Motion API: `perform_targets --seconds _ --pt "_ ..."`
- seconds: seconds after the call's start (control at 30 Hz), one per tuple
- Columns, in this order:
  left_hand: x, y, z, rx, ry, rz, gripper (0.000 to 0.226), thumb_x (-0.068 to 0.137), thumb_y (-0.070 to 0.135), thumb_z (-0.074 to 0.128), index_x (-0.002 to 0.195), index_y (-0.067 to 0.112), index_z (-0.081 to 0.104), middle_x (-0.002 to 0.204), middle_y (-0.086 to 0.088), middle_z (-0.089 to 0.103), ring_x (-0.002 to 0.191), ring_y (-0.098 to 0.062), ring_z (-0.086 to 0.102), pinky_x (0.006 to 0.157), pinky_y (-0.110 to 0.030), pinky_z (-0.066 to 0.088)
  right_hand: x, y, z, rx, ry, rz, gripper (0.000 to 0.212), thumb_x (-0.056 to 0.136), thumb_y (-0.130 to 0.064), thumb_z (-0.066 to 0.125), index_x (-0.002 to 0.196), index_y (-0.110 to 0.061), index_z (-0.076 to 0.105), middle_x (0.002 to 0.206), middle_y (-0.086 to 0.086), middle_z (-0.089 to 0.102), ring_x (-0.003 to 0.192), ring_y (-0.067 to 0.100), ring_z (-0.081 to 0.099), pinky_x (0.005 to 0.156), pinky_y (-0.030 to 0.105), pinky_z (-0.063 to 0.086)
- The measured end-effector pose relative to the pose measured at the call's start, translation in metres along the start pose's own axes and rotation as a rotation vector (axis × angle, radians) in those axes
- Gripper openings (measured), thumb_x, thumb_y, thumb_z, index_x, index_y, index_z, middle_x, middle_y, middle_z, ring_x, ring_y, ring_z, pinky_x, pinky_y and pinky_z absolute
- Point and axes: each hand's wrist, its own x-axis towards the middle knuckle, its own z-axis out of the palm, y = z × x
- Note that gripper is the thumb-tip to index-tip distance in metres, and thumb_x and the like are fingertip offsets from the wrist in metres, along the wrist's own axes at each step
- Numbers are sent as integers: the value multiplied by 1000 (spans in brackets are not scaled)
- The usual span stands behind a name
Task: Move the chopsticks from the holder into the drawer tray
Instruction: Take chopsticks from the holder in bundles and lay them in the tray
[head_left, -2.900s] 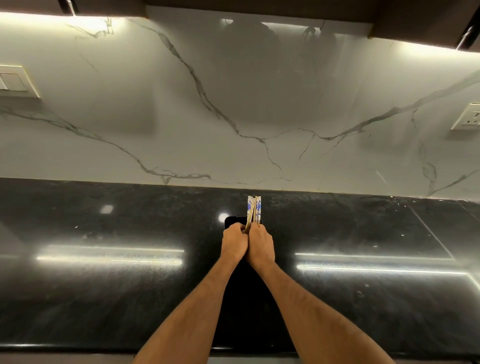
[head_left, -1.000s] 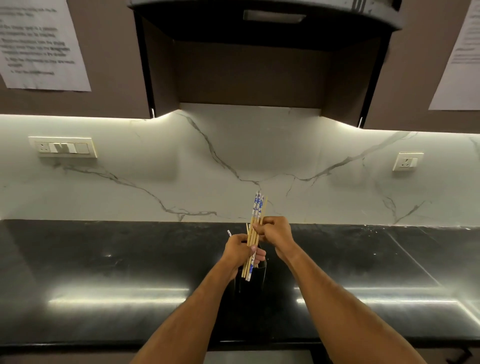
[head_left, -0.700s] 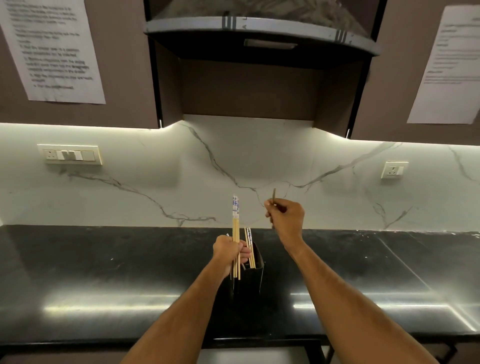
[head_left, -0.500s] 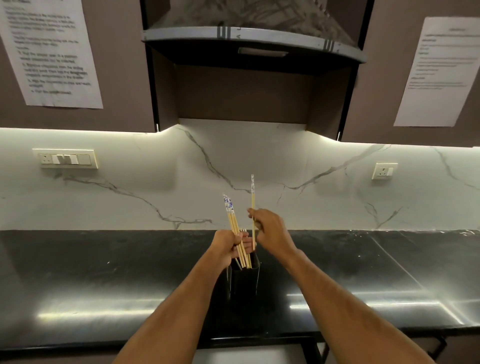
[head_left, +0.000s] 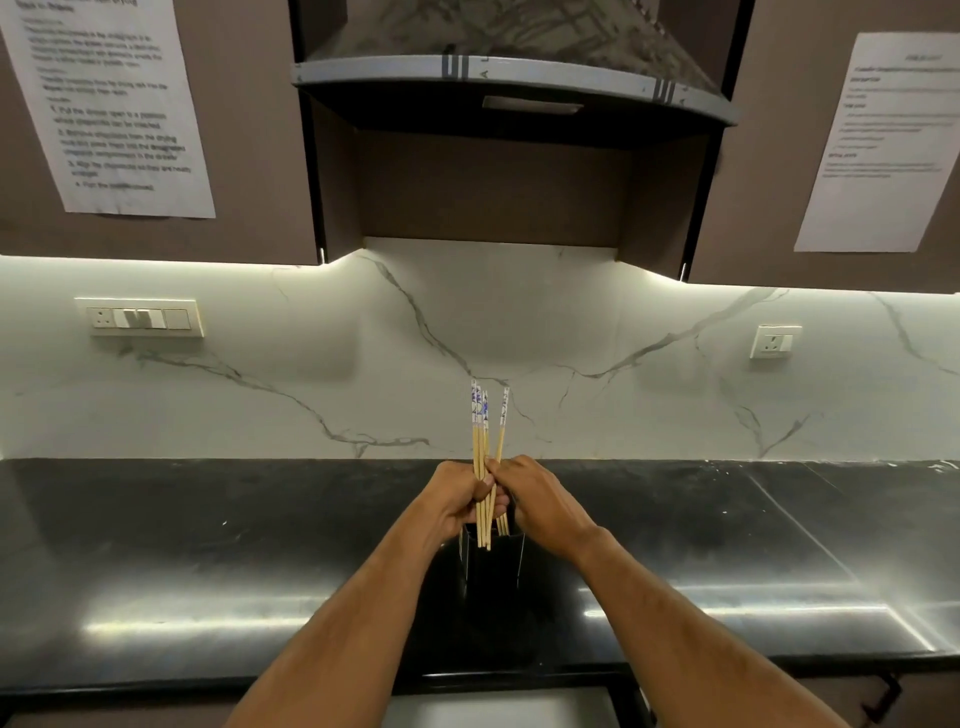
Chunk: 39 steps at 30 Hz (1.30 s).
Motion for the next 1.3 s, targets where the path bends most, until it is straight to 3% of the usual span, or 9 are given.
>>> perform_targets --seconds 0.1,0.2,0.3,0.43,0.67,0.8,0.97,1.17,1.3 --pt "2 -4 -3 -1 -7 2 19 100 -4 52 105 -7 69 83 -16 72 73 -24 73 77 -39 63 7 -4 -1 316 124 213 63 102 -5 47 156 -31 29 99 3 71 89 13 67 88 27 57" --pt "1 -9 -2 17 -41 1 19 100 -3 51 106 -7 69 82 -15 71 73 -23 72 78 -38 63 25 -2 -8 788 328 520 75 102 -12 56 161 -27 12 93 18 74 85 22 74 84 25 60" --pt "1 -16 1 42 -99 -18 19 101 -1 51 108 -7 68 83 -15 71 77 -24 71 89 -44 61 43 6 -19 970 335 648 84 99 -11 62 161 -20 6 97 19 75 87 25 76 76 28 62" --pt "4 -23 2 98 -169 -37 21 100 -2 51 113 -5 68 93 -17 71 88 -26 72 94 -49 59 52 10 -27 874 265 634 91 92 4 66 161 -19 11 99 13 75 85 26 77 73 30 63" --pt "3 -24 -2 175 -299 -98 25 101 -4 46 117 -5 65 97 -16 71 95 -28 74 92 -45 60 46 19 -25 796 186 609 72 80 7 78 140 -14 44 112 15 68 90 25 74 76 37 65" --pt "6 -25 -5 197 -338 -124 26 101 -4 45 118 -4 65 99 -16 72 98 -29 73 96 -48 58 47 26 -23 796 167 593 71 77 4 82 133 -18 44 113 17 68 90 24 76 76 38 65" --pt "7 -27 -4 189 -390 -139 27 101 -4 45 122 -5 63 102 -17 71 102 -31 73 97 -48 58 48 33 -20 773 145 569 84 78 5 80 148 -20 42 116 16 70 94 23 76 82 42 64" --pt "5 -31 -5 220 -440 -155 28 102 -3 44 124 -6 62 102 -18 72 104 -33 72 97 -48 57 43 38 -20 716 199 592 64 71 5 86 124 -16 59 115 11 68 98 26 73 79 45 64" --pt "6 -33 -5 216 -441 -147 28 103 -1 45 125 -5 62 107 -21 72 110 -37 71 99 -51 56 42 37 -19 724 206 586 72 72 6 85 134 -18 57 116 9 67 97 25 74 78 43 65"
